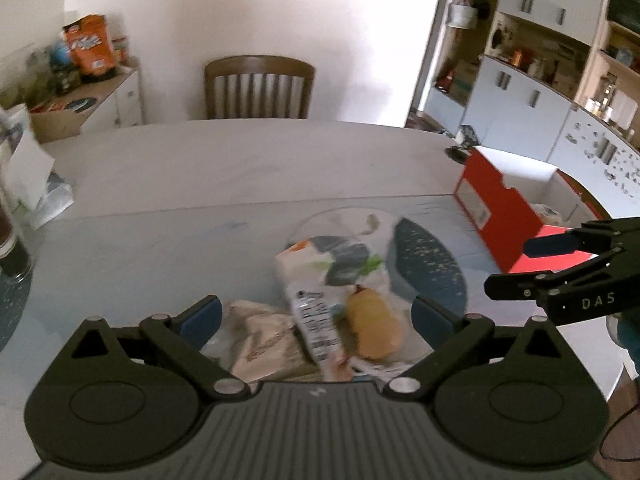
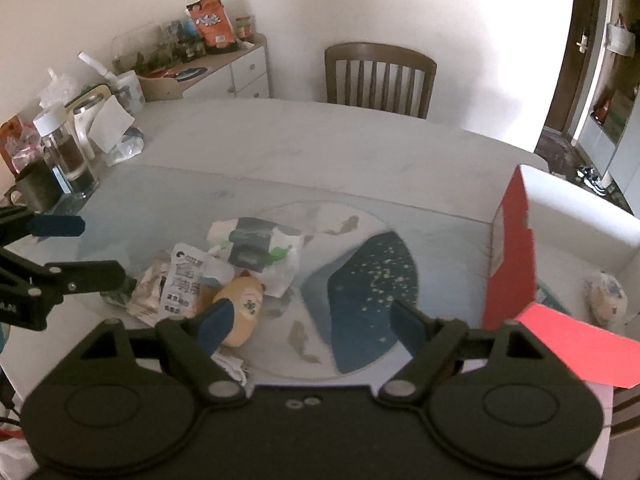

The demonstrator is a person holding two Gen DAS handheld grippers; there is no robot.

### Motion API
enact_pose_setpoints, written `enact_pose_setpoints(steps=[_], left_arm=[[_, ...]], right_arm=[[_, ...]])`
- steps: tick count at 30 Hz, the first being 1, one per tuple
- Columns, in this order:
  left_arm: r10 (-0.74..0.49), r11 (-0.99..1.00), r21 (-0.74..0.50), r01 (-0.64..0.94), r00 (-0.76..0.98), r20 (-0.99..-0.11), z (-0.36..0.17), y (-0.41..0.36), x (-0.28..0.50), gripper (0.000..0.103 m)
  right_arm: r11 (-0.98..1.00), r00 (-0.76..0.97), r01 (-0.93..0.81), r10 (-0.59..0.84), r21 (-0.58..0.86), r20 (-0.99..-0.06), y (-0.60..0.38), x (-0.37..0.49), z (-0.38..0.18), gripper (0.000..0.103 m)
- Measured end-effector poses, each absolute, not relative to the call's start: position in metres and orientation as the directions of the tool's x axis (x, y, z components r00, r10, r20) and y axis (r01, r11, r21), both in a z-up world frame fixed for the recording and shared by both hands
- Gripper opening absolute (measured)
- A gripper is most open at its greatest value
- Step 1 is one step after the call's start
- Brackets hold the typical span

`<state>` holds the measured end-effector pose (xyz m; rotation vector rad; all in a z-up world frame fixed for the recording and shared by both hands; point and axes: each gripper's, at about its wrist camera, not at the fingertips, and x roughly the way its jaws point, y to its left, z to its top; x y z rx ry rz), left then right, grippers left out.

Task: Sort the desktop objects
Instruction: 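Move the left gripper to the dark seaweed packet while the right gripper reaches the yellow bun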

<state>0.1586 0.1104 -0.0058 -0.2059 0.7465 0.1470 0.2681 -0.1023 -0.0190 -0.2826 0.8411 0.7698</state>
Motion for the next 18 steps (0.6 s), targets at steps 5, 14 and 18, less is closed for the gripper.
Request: enact_pose_setpoints(steps=[5, 14, 18], left_arm=[[0.087, 0.958, -0.137, -0.253, 0.711, -0.698, -0.016, 0.129, 0.151, 0.102], [0.111, 0.938, -0.144, -0.317, 0.664, -0.74, -0.045, 0.158, 0.143, 0.102], [0.108, 0.926, -0.157, -0.342, 0.641, -0.759, -0.059, 0.168, 0.143, 0.101]], right_arm=[[0.699, 0.414, -0.712, 0.501, 0.072, -0.76, -0.086, 0.264, -0.026, 0.085], [0.68, 0.387, -0.73, 0.493, 0.067, -0.779, -0.06, 0.261, -0.044, 0.085], [0.678, 0.374, -0.732, 0.484, 0.069, -0.791, -0.051, 0.262, -0.054, 0.084]])
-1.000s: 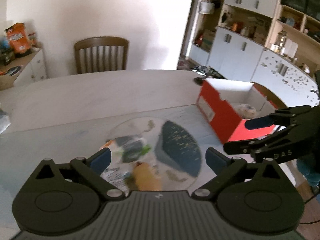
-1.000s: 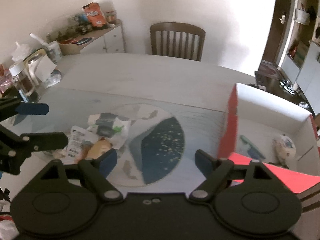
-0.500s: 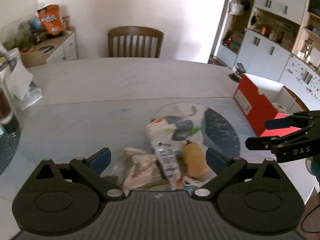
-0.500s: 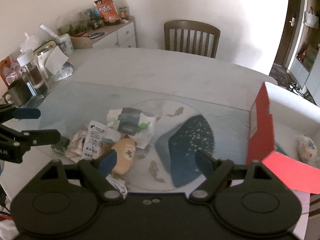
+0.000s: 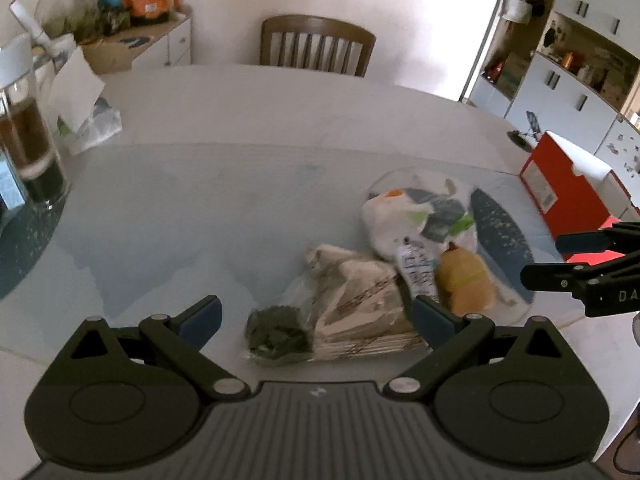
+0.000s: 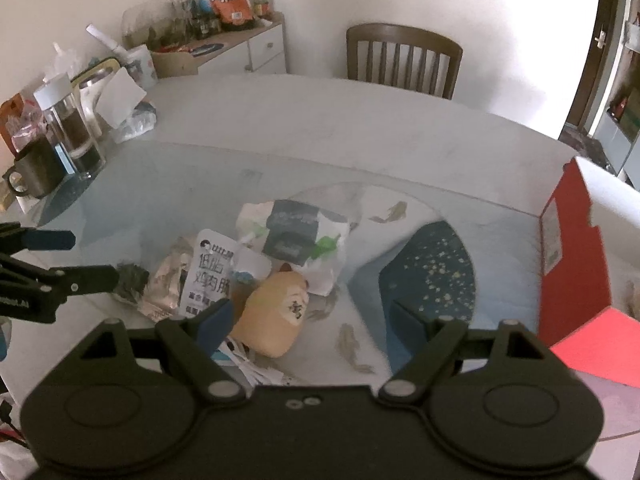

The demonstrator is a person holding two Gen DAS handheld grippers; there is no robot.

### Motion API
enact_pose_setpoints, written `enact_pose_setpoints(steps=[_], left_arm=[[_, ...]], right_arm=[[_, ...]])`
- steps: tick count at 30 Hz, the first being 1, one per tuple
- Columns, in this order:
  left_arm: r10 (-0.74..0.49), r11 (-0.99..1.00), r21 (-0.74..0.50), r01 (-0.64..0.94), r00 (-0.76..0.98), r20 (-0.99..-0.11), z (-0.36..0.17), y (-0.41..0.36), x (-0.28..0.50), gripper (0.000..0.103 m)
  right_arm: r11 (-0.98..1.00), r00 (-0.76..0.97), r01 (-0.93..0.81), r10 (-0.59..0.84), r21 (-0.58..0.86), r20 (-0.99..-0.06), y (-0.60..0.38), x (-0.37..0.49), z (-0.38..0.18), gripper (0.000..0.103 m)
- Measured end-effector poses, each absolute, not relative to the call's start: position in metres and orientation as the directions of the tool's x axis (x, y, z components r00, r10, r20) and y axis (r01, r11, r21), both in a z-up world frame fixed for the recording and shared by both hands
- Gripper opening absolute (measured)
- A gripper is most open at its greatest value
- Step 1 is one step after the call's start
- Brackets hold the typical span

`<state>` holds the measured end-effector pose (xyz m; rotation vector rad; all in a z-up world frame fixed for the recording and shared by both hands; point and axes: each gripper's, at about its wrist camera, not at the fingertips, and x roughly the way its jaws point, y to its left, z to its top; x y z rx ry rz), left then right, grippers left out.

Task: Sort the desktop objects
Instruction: 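Move the left gripper to the dark seaweed packet while the right gripper reaches the yellow bun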

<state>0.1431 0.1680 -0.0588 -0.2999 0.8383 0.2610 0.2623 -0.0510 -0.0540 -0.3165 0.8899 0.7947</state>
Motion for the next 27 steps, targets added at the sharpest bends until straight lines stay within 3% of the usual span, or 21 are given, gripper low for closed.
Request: enact_pose_setpoints(steps=[15, 20, 27], left_arm=[[0.164, 0.889, -0.14, -0.435, 0.589, -0.791, -0.085, 0.194, 0.142, 0.1], [0.165, 0.879, -0.144, -0.454, 0.574, -0.802, -0.091, 0.202, 0.141, 0.088], [0.161, 0.89, -0.131, -0.437, 0.568, -0.807, -0.097, 0.2, 0.146, 0.078]], right_arm=[[0.7, 0.348, -0.71, 0.448, 0.08, -0.824, -0.021, 0.273, -0.082, 0.082], [0.705, 0.338, -0.704, 0.436, 0.084, -0.834, -0.014, 0.277, -0.09, 0.08], [0.707, 0.322, -0.702, 0.418, 0.082, -0.849, -0.007, 0.282, -0.098, 0.076]])
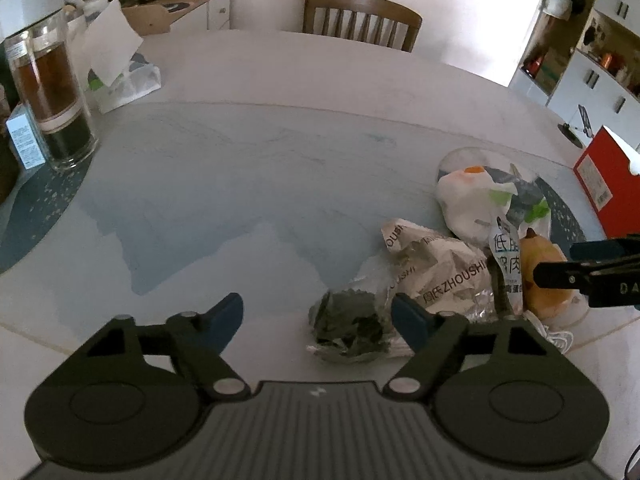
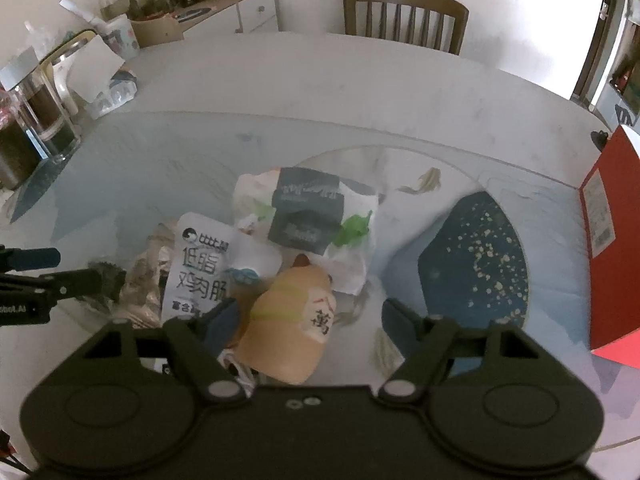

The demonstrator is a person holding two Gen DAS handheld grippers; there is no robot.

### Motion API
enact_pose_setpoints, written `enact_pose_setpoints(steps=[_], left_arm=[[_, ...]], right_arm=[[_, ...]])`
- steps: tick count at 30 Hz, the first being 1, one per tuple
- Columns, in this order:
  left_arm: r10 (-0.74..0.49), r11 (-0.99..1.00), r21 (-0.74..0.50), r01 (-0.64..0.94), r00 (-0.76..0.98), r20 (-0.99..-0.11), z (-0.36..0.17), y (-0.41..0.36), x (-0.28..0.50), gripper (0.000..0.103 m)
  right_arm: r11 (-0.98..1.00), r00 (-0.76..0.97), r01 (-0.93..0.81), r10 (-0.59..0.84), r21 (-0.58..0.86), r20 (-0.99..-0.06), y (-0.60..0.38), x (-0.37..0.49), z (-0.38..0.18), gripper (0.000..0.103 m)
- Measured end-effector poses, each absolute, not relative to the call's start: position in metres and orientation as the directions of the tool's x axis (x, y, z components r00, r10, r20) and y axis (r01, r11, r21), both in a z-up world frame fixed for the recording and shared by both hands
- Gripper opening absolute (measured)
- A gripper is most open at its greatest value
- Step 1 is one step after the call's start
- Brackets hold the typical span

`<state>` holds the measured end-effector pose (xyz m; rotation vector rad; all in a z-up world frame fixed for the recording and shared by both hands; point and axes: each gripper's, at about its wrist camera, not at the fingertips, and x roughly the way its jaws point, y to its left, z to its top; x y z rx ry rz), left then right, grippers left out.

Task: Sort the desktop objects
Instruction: 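Move the left gripper to the dark seaweed packet while the right gripper reaches the yellow bun, then close the left gripper on the dark packet while the right gripper closes on the yellow bun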

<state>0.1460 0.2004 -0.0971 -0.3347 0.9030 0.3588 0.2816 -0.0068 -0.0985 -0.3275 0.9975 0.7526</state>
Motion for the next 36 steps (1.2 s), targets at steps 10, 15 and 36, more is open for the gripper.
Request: enact_pose_setpoints(steps=[10, 15, 36], left_arm=[[0.127, 0.899, -0.138, -0.417, 0.548, -0.826, -0.109, 0.197, 0.156, 0.059], [0.138, 0.904, -0.124, -0.409, 0.554, -0.821, -0.111, 0.194, 0.155, 0.054], [0.144, 0.905, -0.126, -0.405, 0.574, -0.806, -0.103, 0.191, 0.153, 0.037]], right_arm=[[0.707, 0.304, -0.704, 0.393, 0.074, -0.868, 0.002, 0.284, -0.109, 0.07], [0.705, 0.289, -0.705, 0.391, 0.082, -0.874, 0.006, 0.283, -0.113, 0.066], [0.676, 0.319, -0.735, 0.407, 0.048, -0.856, 0.006, 0.274, -0.099, 0.048]])
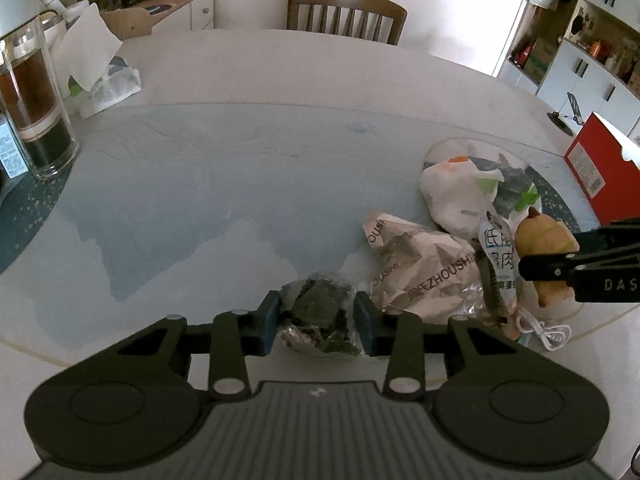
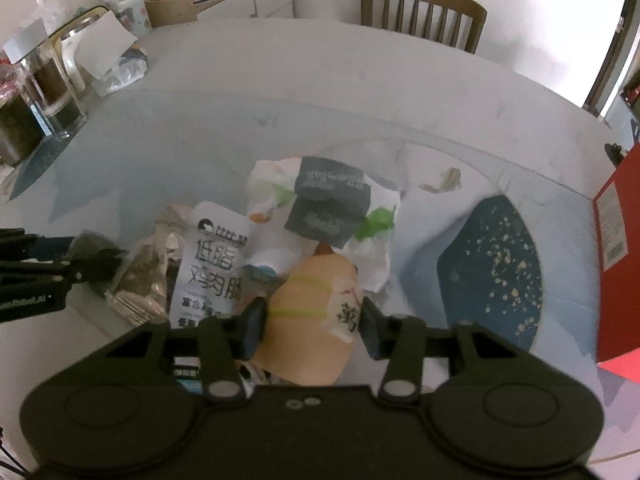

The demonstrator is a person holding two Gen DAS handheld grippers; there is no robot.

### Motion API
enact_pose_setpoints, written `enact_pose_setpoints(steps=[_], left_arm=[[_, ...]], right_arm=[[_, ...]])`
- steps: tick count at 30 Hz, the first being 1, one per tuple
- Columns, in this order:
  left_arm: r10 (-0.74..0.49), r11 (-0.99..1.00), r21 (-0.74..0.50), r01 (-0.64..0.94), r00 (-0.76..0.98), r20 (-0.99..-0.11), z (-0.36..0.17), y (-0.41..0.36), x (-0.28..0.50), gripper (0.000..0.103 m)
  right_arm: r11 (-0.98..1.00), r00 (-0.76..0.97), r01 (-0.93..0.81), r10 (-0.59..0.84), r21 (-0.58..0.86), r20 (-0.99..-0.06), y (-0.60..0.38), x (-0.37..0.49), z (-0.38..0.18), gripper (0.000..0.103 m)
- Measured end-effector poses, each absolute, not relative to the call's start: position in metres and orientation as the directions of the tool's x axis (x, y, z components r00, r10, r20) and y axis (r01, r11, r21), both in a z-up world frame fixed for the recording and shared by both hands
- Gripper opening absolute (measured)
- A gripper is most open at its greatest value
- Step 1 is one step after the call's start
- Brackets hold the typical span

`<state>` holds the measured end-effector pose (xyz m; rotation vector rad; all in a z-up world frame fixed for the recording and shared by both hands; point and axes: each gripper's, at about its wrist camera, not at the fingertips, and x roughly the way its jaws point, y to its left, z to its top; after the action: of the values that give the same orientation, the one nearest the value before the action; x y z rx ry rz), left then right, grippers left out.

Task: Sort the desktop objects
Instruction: 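Close the left gripper on the dark packet while the right gripper closes on the yellow bun, then lift the dark packet and yellow bun and carry both toward the red shoebox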

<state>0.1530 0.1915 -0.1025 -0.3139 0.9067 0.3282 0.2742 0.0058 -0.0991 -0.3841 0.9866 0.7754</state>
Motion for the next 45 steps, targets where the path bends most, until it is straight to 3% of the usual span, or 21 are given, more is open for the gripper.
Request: enact_pose_setpoints(steps=[19, 45], left_arm=[[0.158, 0.891, -0.149, -0.428, 0.603, -0.782, -0.081, 0.183, 0.137, 0.034], [0.065, 0.946, -0.142, -0.291, 0.598, -0.799, -0.06, 0.12, 0.142, 0.034]], right_arm=[[0.691, 0.34, -0.721, 0.424, 0.057, -0.839, -0.015, 0.264, -0.081, 0.047], [0.715, 0.32, -0.696, 0.391, 0.066, -0.863, -0.057, 0.245, -0.067, 0.047]])
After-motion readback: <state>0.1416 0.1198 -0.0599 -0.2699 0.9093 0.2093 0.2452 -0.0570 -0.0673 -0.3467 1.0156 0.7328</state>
